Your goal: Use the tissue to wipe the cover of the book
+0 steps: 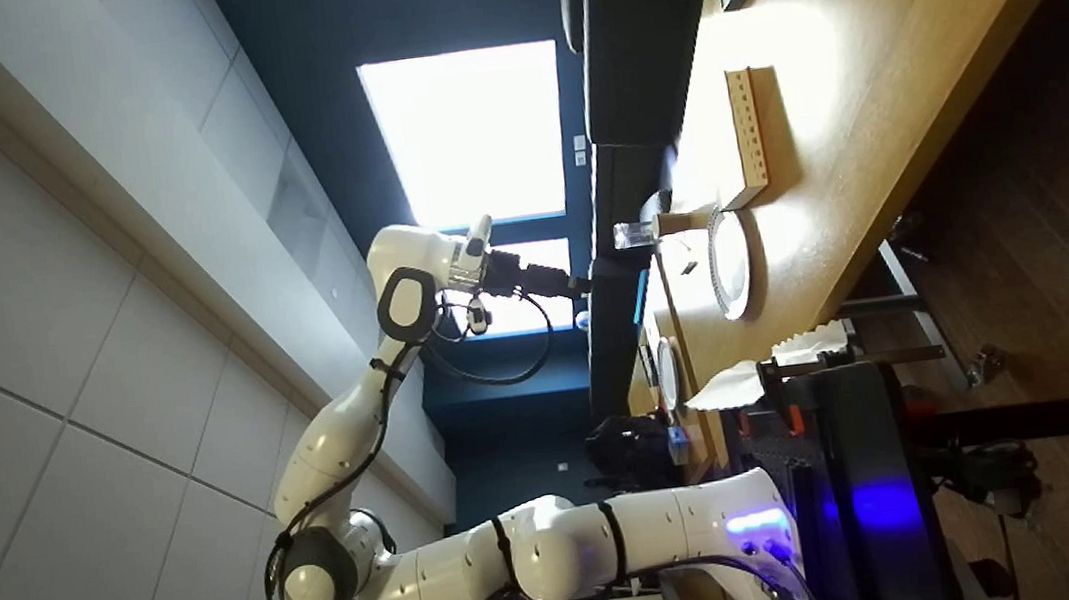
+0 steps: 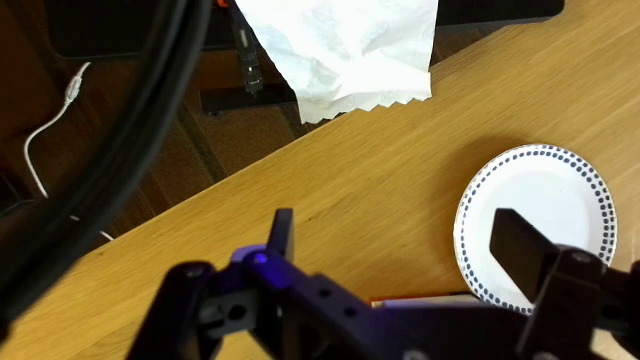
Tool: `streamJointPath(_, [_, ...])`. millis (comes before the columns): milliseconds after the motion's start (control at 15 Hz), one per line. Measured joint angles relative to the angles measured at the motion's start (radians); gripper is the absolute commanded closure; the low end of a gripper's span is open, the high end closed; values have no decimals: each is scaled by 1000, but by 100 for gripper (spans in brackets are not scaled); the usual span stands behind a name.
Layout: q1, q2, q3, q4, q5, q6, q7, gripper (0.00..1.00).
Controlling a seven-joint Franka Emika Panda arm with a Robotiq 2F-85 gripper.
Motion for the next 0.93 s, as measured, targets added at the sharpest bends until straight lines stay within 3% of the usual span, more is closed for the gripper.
streamJointPath(933, [1,-12,8,-11,0,22,4,0])
